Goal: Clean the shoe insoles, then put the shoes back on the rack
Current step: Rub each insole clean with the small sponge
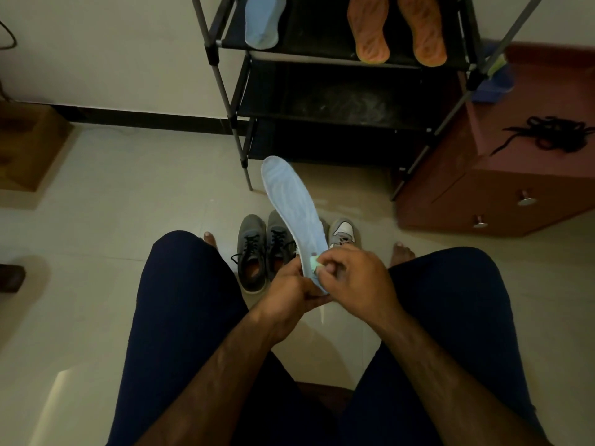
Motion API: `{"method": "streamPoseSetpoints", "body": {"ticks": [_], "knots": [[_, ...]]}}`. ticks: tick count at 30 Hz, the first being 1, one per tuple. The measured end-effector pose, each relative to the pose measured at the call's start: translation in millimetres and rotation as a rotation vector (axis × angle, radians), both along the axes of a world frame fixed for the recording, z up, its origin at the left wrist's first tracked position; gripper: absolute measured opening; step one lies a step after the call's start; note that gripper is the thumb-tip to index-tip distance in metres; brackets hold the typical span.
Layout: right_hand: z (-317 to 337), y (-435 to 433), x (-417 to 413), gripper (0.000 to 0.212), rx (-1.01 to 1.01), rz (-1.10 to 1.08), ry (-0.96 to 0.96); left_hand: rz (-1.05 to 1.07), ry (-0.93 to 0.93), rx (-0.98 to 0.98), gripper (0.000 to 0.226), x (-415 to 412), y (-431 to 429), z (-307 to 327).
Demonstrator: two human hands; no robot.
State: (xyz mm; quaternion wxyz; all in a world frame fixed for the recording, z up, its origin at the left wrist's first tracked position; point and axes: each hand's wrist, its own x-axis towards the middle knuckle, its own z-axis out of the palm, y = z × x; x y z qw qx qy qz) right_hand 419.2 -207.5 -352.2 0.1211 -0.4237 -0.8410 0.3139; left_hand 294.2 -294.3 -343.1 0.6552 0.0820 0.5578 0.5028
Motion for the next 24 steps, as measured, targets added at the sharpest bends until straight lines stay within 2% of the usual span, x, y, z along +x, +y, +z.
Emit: {"method": "streamPoseSetpoints", "body": {"ticks": [4,9,13,18,22,24], "knots": [[0.8,15.9,0.3,0.015,0.012,-0.154,0.008,-0.006,0.002,-0.004,0.073,2.1,2.4,5.0],[3.8,1.8,4.5,0.021,0.057,-0.010,-0.045,-0.036,0.028,-0.004,0.076,-0.5,-2.2,5.9],[9.7,16.9,3.9,0.019,0.062,-0.172,-0.096,-0.067,0.031,-0.012,0.077,2.1,0.0,8.0],[9.1,-3.3,5.6,0.018,0.108,-0.006,-0.132,-0.071,0.047,-0.022,0.075,0.0,-3.0,8.2],[15.5,17.4,3.0,0.015,0.113,-0.174,-0.150,-0.087,0.036,-0.021,0.077,2.9,-0.8,6.0],[17.3,12.4,1.7,0.016,0.125,-0.130,-0.193,-0.092,0.034,-0.029,0.079,3.8,-2.3,3.2]]}}
